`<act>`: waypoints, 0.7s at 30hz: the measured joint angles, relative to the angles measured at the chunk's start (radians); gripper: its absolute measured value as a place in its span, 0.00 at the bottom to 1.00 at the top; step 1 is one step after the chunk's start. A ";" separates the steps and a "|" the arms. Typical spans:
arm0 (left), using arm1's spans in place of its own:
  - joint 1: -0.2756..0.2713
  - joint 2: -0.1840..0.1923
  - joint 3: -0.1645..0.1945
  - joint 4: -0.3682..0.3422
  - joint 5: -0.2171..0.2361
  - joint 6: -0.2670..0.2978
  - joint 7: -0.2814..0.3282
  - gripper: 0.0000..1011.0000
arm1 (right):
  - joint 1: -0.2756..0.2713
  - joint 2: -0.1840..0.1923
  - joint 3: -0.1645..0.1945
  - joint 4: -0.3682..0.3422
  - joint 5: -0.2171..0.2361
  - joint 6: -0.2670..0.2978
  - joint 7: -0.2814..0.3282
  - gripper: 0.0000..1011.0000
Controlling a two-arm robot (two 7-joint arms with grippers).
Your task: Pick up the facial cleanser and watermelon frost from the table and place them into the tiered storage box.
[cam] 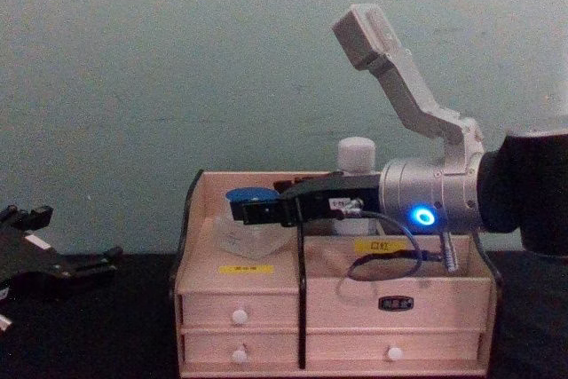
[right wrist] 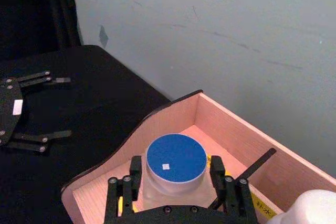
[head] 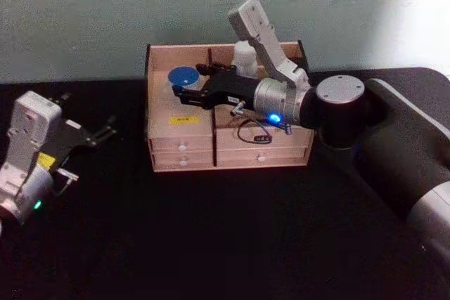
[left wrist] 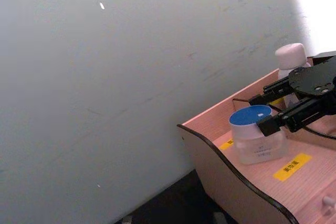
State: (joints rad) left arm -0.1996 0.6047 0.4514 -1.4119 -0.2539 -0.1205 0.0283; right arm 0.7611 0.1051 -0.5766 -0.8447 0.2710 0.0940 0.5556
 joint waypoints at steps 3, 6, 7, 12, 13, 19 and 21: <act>0.000 0.000 0.000 0.000 0.000 0.000 0.000 0.99 | 0.000 0.000 0.000 0.000 0.001 0.000 0.000 0.86; 0.000 0.000 0.000 0.000 0.000 0.000 0.000 0.99 | 0.000 0.000 0.000 0.000 0.001 0.000 0.000 0.94; 0.000 0.000 0.000 0.000 0.000 0.000 0.000 0.99 | 0.000 0.000 0.000 0.000 0.001 0.000 0.000 0.97; 0.000 0.000 0.000 0.000 0.000 0.000 0.000 0.99 | 0.000 0.000 0.000 0.000 0.002 0.001 0.001 0.99; 0.000 0.000 0.000 0.000 0.000 0.000 0.000 0.99 | 0.000 0.000 0.000 0.000 0.002 0.001 0.001 0.99; 0.000 0.000 0.000 0.000 0.000 0.000 0.000 0.99 | 0.000 0.000 0.000 0.000 0.002 0.002 0.001 0.99; 0.000 0.000 0.000 0.000 0.000 0.000 0.000 0.99 | 0.000 0.000 0.000 0.000 0.003 0.002 0.001 0.99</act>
State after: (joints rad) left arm -0.1995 0.6047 0.4513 -1.4119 -0.2539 -0.1205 0.0283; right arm 0.7608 0.1053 -0.5767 -0.8450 0.2737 0.0956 0.5570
